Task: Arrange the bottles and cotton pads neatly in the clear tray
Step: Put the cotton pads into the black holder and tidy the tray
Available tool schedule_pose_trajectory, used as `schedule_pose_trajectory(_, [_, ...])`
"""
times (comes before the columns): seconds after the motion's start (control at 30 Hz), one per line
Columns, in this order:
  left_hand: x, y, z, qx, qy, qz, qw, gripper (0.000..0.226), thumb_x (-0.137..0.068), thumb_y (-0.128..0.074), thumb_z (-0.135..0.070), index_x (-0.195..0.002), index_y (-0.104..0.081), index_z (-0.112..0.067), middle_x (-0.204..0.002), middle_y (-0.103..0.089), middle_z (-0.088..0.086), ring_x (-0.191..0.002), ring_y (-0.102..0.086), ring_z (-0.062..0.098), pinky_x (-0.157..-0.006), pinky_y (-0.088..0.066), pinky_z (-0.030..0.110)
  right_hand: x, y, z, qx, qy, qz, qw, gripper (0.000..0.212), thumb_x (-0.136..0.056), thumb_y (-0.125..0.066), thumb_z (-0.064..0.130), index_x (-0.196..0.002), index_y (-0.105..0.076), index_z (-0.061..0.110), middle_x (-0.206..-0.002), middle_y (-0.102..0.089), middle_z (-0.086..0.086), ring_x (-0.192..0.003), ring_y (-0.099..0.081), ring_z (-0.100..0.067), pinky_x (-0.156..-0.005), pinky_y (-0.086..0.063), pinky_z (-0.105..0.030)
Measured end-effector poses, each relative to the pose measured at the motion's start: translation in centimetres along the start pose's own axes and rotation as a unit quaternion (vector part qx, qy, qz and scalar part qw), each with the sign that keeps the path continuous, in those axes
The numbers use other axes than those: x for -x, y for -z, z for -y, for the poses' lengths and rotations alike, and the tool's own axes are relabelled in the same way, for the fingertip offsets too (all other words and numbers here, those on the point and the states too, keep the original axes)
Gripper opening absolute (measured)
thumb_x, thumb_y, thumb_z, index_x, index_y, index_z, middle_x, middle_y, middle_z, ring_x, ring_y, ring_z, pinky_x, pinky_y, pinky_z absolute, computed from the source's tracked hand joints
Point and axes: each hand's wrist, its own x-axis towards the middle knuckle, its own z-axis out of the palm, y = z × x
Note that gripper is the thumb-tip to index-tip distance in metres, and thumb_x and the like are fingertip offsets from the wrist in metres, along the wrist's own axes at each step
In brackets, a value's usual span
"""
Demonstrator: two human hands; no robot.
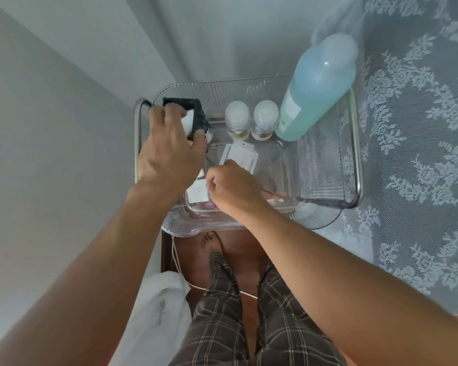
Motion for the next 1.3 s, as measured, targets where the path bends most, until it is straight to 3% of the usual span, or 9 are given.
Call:
schedule_pose_trajectory(0.07, [1.5,0.5,-0.5,0.087,-0.015,-0.095,0.992,0.030,-0.090,-0.057,-0.022,-0.112,-0.052,-0.002,-0.108,-0.051,0.008,-0.076,-0.036,0.007,-0.067,-0.034,0.012,-1.5,-1.3,0.8,0.022,-0.021,0.010,1.000,0.020,-0.096,-0.064,0.033,-0.110,-0.069,0.020,-0.103,-0.062,-0.005,-0.087,-0.069,-0.029,-0.068,-0.051,-0.037])
schedule_pose_trajectory(0.13, [3.3,0.4,-0.7,0.146,0.035,-0.109,0.983,0.021,-0.092,-0.054,-0.018,-0.105,-0.051,-0.003,-0.101,-0.054,0.005,-0.080,-0.043,0.012,-0.066,-0.031,0.009,-2.4,-2.7,0.9,0.041,-0.047,0.029,0.998,0.036,-0.093,-0.066,0.034,-0.124,-0.060,0.016,-0.111,-0.061,-0.008,-0.092,-0.069,-0.033,-0.065,-0.044,-0.038])
schedule_pose_trajectory(0.27, [5.8,-2.3,0.8,0.123,0.157,0.074,0.977,0.020,-0.095,-0.052,-0.019,-0.111,-0.052,-0.008,-0.107,-0.047,0.002,-0.089,-0.048,0.019,-0.065,-0.035,0.012,-2.6,-5.0,0.8,0.058,-0.062,0.024,0.996,0.036,-0.095,-0.060,0.030,-0.127,-0.055,0.017,-0.113,-0.058,-0.007,-0.095,-0.069,-0.033,-0.064,-0.039,-0.038])
schedule_pose_trajectory(0.37, [5.3,-4.2,2.4,0.067,0.191,0.187,0.961,0.027,-0.095,-0.048,-0.018,-0.120,-0.054,-0.008,-0.115,-0.044,0.007,-0.094,-0.049,0.023,-0.073,-0.037,0.032,-2.3,-5.2,0.5,0.074,-0.060,0.031,0.995,0.021,-0.093,-0.060,0.023,-0.113,-0.066,0.020,-0.104,-0.060,-0.003,-0.090,-0.070,-0.031,-0.061,-0.042,-0.036])
schedule_pose_trajectory(0.5, [3.8,-6.1,3.4,0.062,0.212,0.230,0.948,0.040,-0.093,-0.047,-0.015,-0.131,-0.052,-0.004,-0.135,-0.038,0.015,-0.106,-0.054,0.035,-0.081,-0.040,0.037,-0.7,-3.1,-2.1,0.061,-0.103,0.051,0.991,0.016,-0.095,-0.063,0.025,-0.108,-0.071,0.020,-0.106,-0.070,-0.002,-0.096,-0.070,-0.029,-0.069,-0.052,-0.035])
schedule_pose_trajectory(0.67, [3.2,-7.7,2.9,0.019,0.203,0.282,0.938,0.043,-0.099,-0.046,-0.029,-0.134,-0.049,-0.003,-0.146,-0.029,0.014,-0.113,-0.055,0.041,-0.094,-0.046,0.052,2.0,3.6,-2.4,-0.017,-0.113,-0.051,0.992,0.013,-0.093,-0.068,0.041,-0.094,-0.072,0.028,-0.094,-0.072,0.010,-0.081,-0.068,-0.017,-0.069,-0.056,-0.037])
schedule_pose_trajectory(0.87, [4.2,-7.2,2.9,0.031,0.170,0.274,0.946,0.047,-0.099,-0.042,-0.028,-0.136,-0.045,0.001,-0.135,-0.033,0.013,-0.109,-0.056,0.036,-0.092,-0.048,0.044,-0.3,10.4,3.5,-0.111,-0.016,-0.181,0.977,0.011,-0.088,-0.073,0.040,-0.086,-0.072,0.029,-0.065,-0.051,0.020,-0.059,-0.050,0.002,-0.054,-0.041,-0.026])
schedule_pose_trajectory(1.03, [6.4,-4.6,1.8,0.074,0.151,0.196,0.966,0.044,-0.096,-0.050,-0.026,-0.134,-0.046,-0.004,-0.140,-0.037,0.015,-0.106,-0.057,0.037,-0.083,-0.050,0.043,-5.7,9.6,7.2,-0.027,0.015,-0.126,0.992,0.008,-0.089,-0.068,0.031,-0.089,-0.074,0.026,-0.101,-0.068,0.004,-0.088,-0.068,-0.021,-0.075,-0.057,-0.037])
schedule_pose_trajectory(1.3, [8.9,1.7,0.4,0.080,0.052,0.057,0.994,0.053,-0.096,-0.056,-0.033,-0.139,-0.044,-0.005,-0.143,-0.036,0.010,-0.099,-0.059,0.027,-0.066,-0.055,0.037,-8.1,6.7,7.2,0.058,0.043,-0.130,0.989,0.014,-0.090,-0.070,0.021,-0.103,-0.067,0.017,-0.114,-0.052,-0.005,-0.097,-0.062,-0.028,-0.069,-0.055,-0.040])
